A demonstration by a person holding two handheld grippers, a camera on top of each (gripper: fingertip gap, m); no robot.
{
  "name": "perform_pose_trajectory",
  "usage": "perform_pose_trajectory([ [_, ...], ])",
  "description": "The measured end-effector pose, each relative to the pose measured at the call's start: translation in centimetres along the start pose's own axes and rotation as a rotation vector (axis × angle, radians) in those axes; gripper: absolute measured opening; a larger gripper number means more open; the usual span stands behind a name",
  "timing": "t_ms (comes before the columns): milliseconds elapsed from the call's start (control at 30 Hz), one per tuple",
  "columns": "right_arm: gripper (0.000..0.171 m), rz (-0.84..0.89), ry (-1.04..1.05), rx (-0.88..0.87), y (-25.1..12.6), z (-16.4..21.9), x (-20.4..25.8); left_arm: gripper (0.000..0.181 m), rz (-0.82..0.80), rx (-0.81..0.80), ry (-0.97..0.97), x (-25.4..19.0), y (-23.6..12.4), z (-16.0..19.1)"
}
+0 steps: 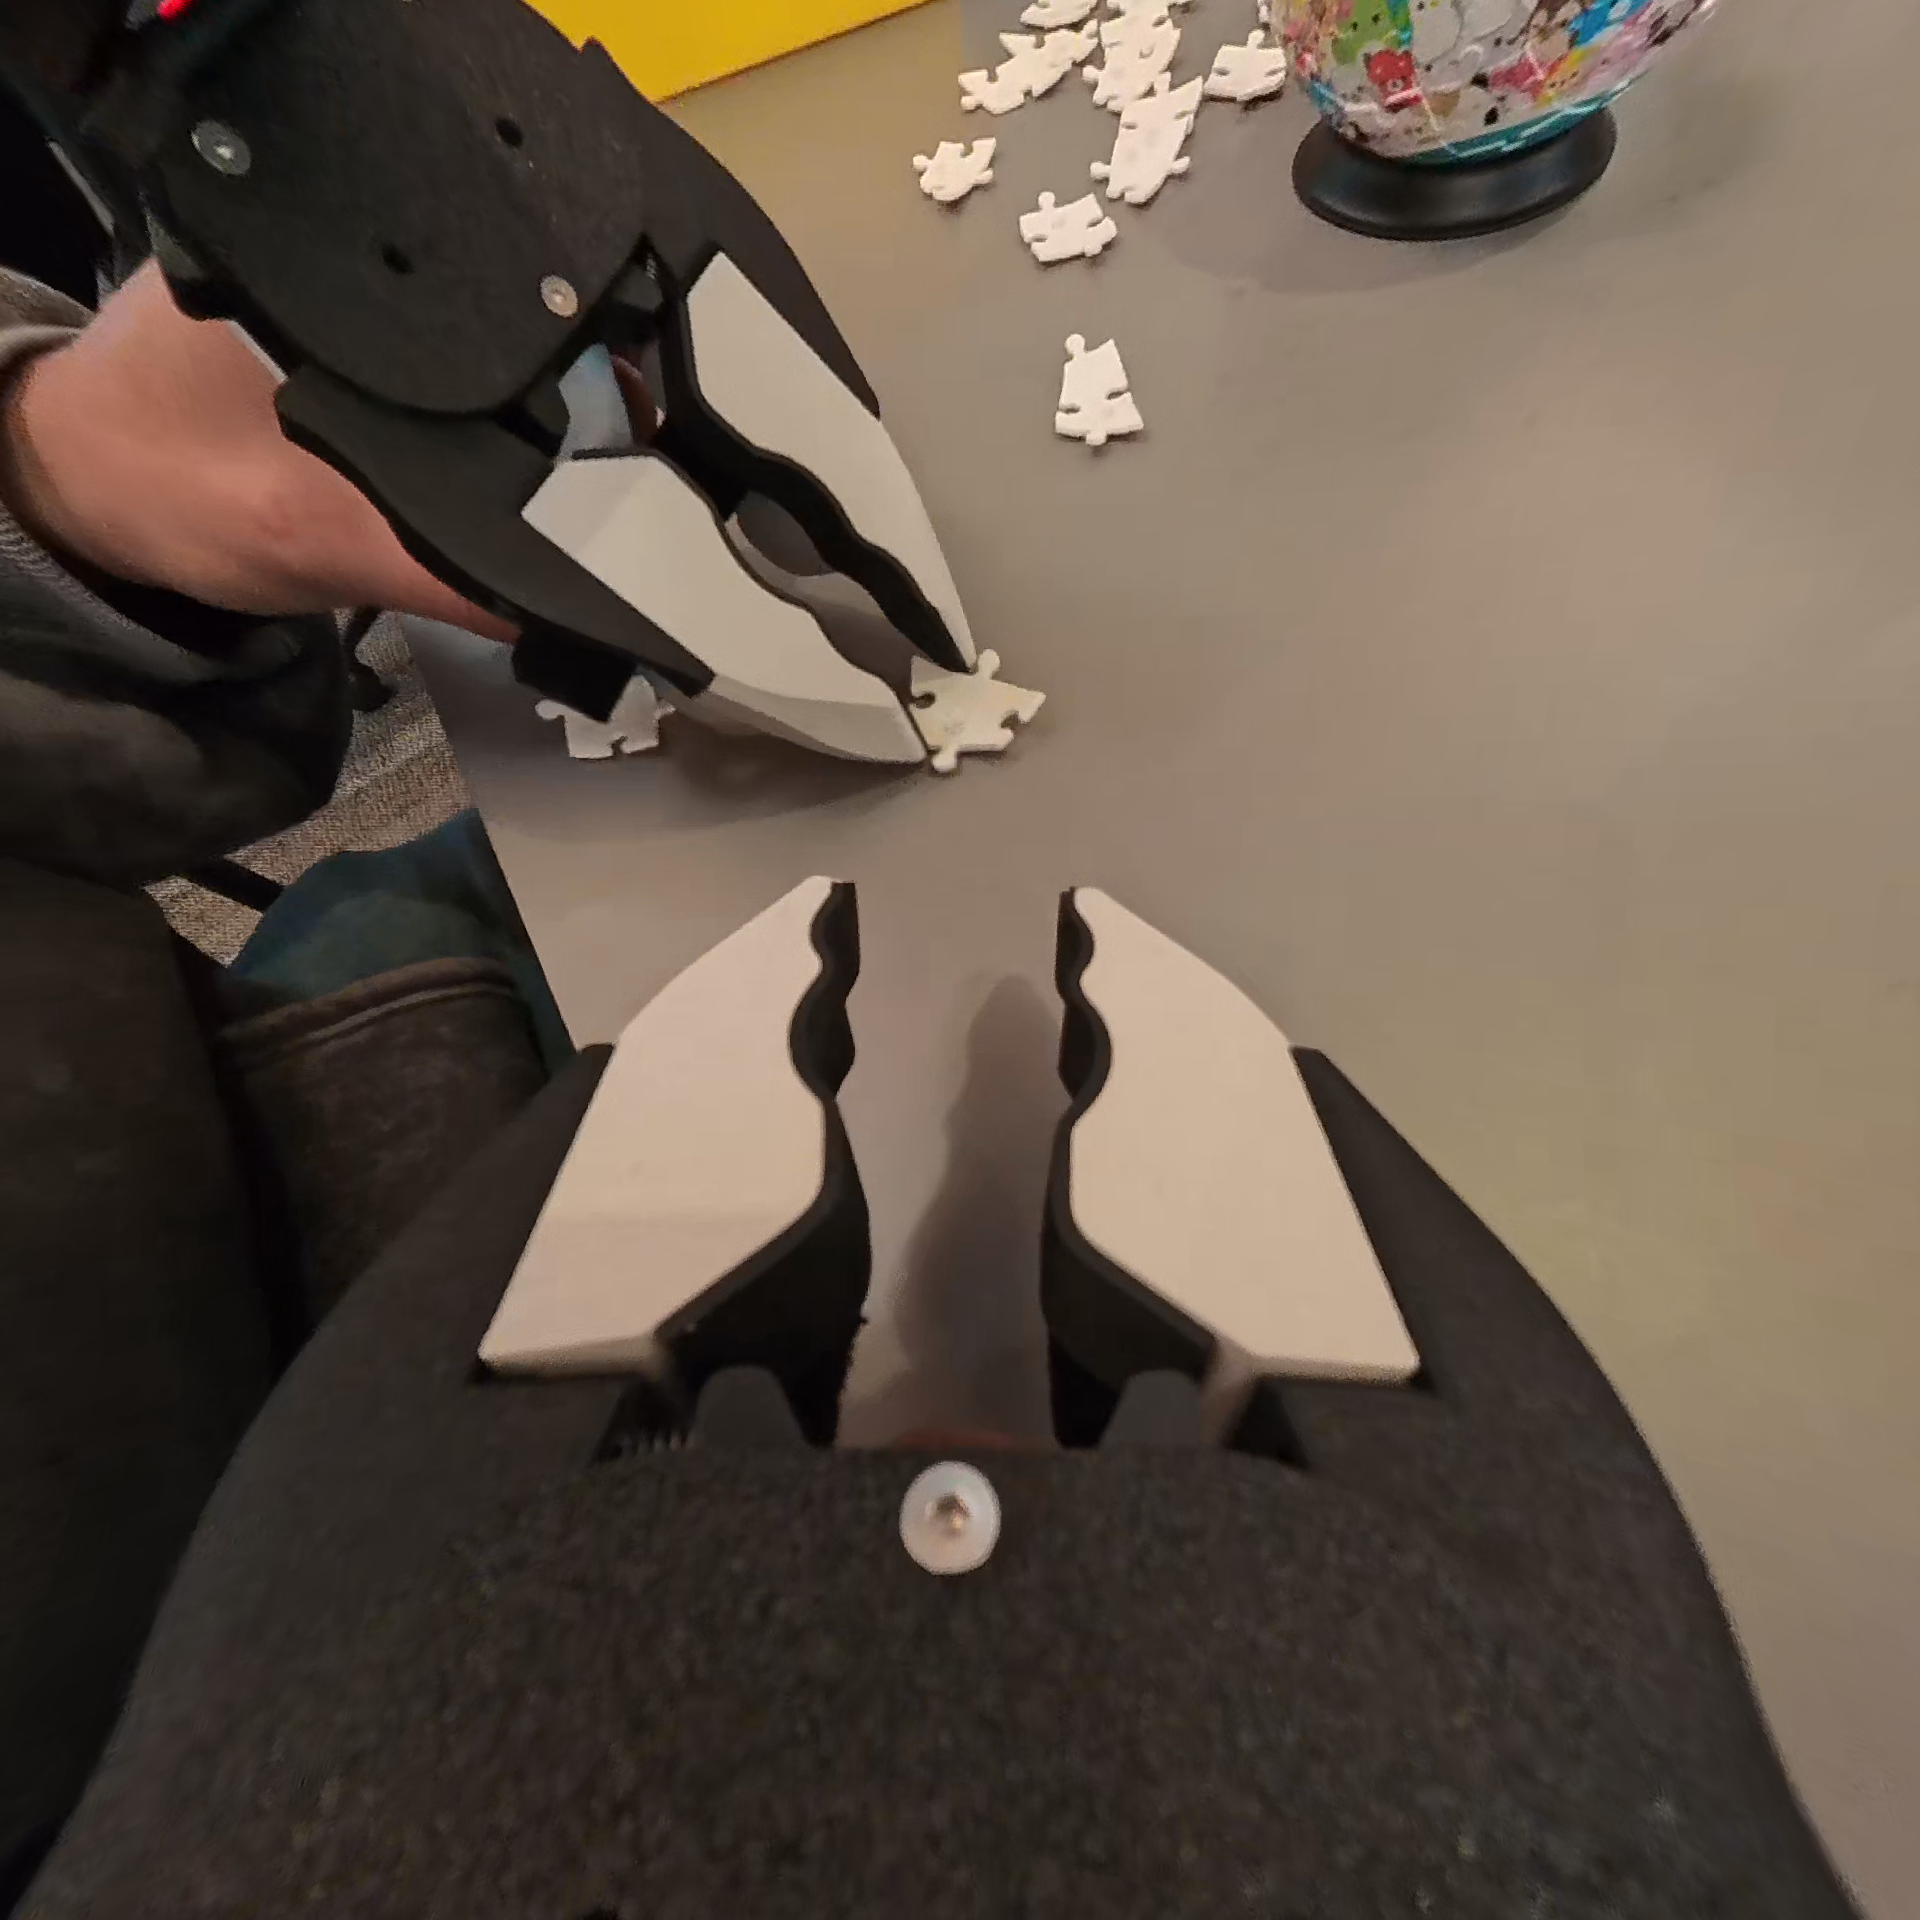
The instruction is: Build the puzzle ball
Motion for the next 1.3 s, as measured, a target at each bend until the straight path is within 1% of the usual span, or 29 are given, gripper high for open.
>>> perform_pose_trajectory([
  [100,0.035,-0.010,0.011,-0.012,0.1,-0.2,0.2,0.022,-0.030,-0.048,0.053,-0.7,-0.3,-0.5],
  [200,0.032,-0.032,0.083,-0.047,0.4,-0.7,0.2,0.022,-0.049,-0.165,0.127,-2.0,-1.3,-2.0],
  [333,0.022,-0.161,0.352,-0.212,0.4,-2.7,0.5,0.022,-0.128,-0.282,0.243,-3.4,-2.6,-3.4],
  [400,0.019,-0.170,0.471,-0.222,0.7,-2.5,0.3,0.022,-0.145,-0.307,0.255,-3.7,-3.1,-3.8],
  [500,0.023,-0.166,0.547,-0.228,0.9,-2.2,0.0,0.022,-0.130,-0.327,0.238,-4.0,-3.5,-3.9],
  [633,0.020,-0.164,0.520,-0.200,1.2,-2.0,0.5,0.022,-0.115,-0.324,0.238,-4.1,-3.8,-3.6],
  [700,0.015,-0.158,0.512,-0.190,1.2,-2.0,0.6,0.022,-0.116,-0.321,0.249,-4.2,-4.0,-3.4],
  [733,0.009,-0.149,0.515,-0.180,1.3,-1.9,0.5,0.021,-0.112,-0.323,0.252,-4.3,-4.1,-3.4],
  [767,0.001,-0.164,0.504,-0.160,1.3,-1.7,0.6,0.001,-0.100,-0.327,0.255,-4.4,-4.2,-3.3],
  [867,0.000,-0.182,0.512,-0.123,1.7,-1.5,1.0,0.000,-0.086,-0.365,0.248,-4.7,-4.4,-3.7],
  [1000,0.000,-0.065,0.427,-0.110,1.8,-1.8,-0.4,0.000,-0.149,-0.299,0.259,-3.7,-3.8,-3.0],
  [1100,0.000,0.033,0.369,-0.129,0.6,-2.0,-2.0,0.000,-0.112,-0.246,0.155,-2.6,-4.0,-1.8],
  [1133,0.000,0.046,0.358,-0.130,0.0,-2.0,-2.2,0.003,-0.101,-0.232,0.127,-2.4,-4.2,-1.4],
  [1200,0.007,0.068,0.330,-0.126,-1.4,-1.6,-1.9,0.018,-0.087,-0.196,0.077,-2.1,-5.1,-0.6],
  [1233,0.014,0.042,0.314,-0.128,-2.1,-1.4,-1.1,0.026,-0.056,-0.186,0.046,-2.3,-5.6,-0.2],
  [1300,0.020,-0.041,0.301,-0.098,-3.0,-0.3,1.3,0.041,0.018,-0.196,-0.030,-3.3,-6.7,0.4],
])
Point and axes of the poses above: each gripper's, where its closed fingertips meet, y out along the fingers, z out of its underside, x = y × z across the jaws, the point moved 7 cm from there along -y, back along the fingers, and after that the axes turned 12 degrees about -x, right-handed, at the moved point
